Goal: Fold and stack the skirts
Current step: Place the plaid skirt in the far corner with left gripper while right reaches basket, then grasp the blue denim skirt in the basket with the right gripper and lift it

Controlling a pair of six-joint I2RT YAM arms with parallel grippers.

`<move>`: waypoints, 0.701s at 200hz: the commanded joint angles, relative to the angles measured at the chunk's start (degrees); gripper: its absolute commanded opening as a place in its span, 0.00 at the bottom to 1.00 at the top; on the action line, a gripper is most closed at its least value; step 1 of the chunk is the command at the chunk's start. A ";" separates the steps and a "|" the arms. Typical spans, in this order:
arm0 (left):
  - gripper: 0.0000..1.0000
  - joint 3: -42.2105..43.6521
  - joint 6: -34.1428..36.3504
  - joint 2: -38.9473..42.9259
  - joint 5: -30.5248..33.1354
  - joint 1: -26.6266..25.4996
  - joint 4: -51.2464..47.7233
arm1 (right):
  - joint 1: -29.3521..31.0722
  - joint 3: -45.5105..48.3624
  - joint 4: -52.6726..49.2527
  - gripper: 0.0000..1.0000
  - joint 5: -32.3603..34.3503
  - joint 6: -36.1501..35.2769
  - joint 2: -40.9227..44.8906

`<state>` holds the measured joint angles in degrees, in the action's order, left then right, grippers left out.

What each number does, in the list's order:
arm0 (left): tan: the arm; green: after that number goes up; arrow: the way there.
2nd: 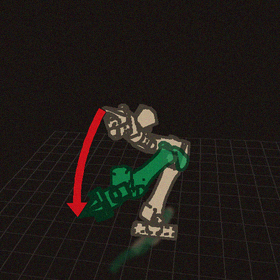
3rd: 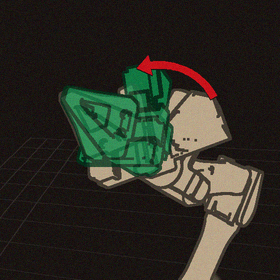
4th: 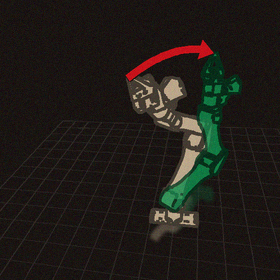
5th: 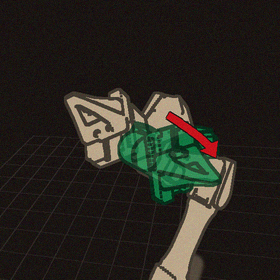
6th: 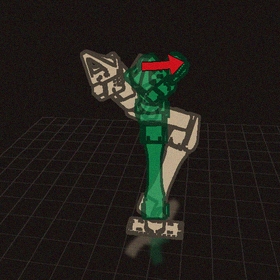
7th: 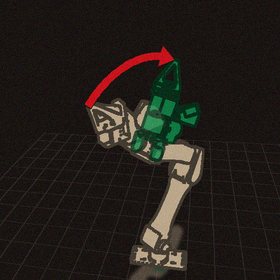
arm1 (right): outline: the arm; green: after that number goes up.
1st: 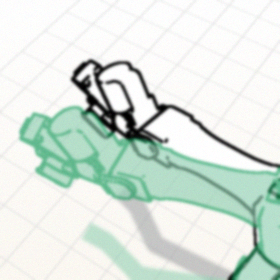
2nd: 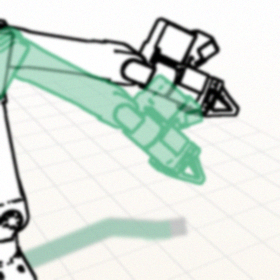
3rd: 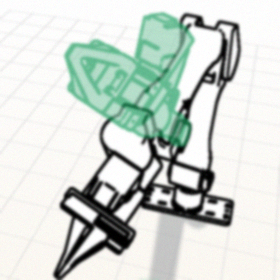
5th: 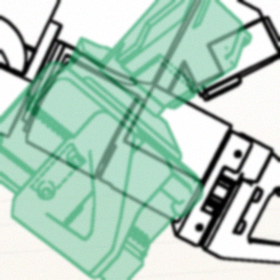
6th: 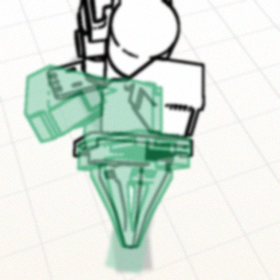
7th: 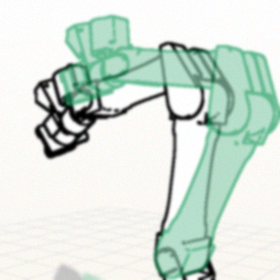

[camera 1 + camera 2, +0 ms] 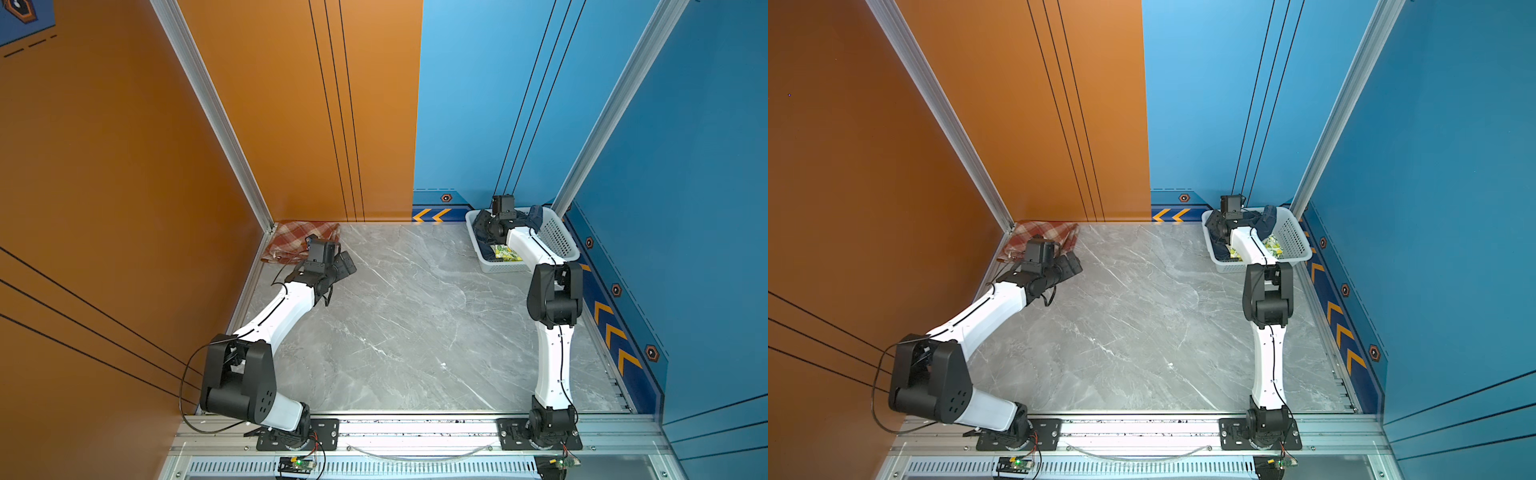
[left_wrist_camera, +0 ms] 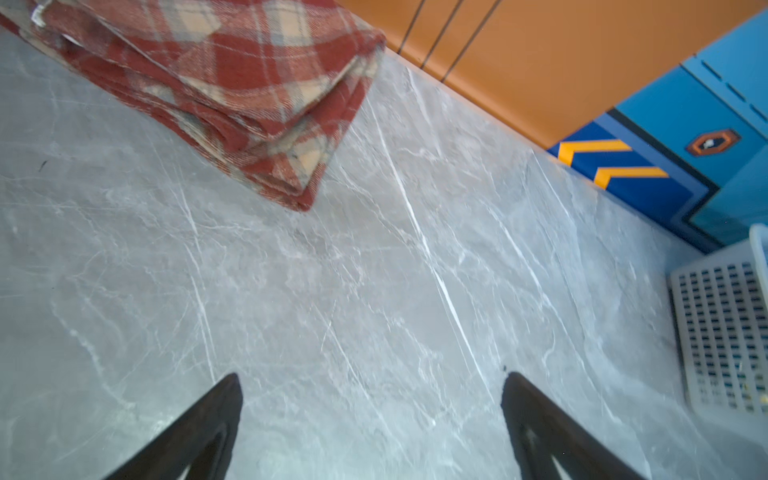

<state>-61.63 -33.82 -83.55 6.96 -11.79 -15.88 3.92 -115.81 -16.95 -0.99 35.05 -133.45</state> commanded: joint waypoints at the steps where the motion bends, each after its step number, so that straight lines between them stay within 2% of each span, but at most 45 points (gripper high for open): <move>1: 0.98 -3.17 5.61 2.68 -2.14 0.10 -10.08 | -0.23 -4.10 1.57 0.29 -2.34 1.90 -0.50; 13: 0.98 -4.25 6.86 3.29 -4.73 0.35 -11.76 | -0.15 -5.14 1.52 0.08 -2.18 0.98 0.21; 19: 0.98 -4.88 7.58 3.39 -6.29 0.41 -12.32 | -0.23 -5.44 1.54 0.00 -2.04 0.45 0.81; 60: 0.98 -7.51 10.53 1.72 -16.36 1.55 -13.89 | -0.86 -4.38 0.82 0.00 -0.32 -2.10 8.87; 90: 0.99 -2.79 9.54 3.21 -24.29 1.54 -5.95 | -1.33 -3.19 0.17 0.00 2.16 -5.07 16.69; 115: 1.00 -0.97 7.51 4.47 -26.10 2.13 -3.82 | -2.66 -3.60 -0.27 0.00 2.46 -6.65 21.80; 140: 1.00 0.07 7.42 6.61 -25.12 2.43 -2.90 | -3.99 -4.25 -0.67 0.00 1.60 -7.00 26.06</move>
<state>-62.59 -25.91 -80.51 -15.62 -10.28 -21.82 0.95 -118.65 -18.98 0.25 30.17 -112.53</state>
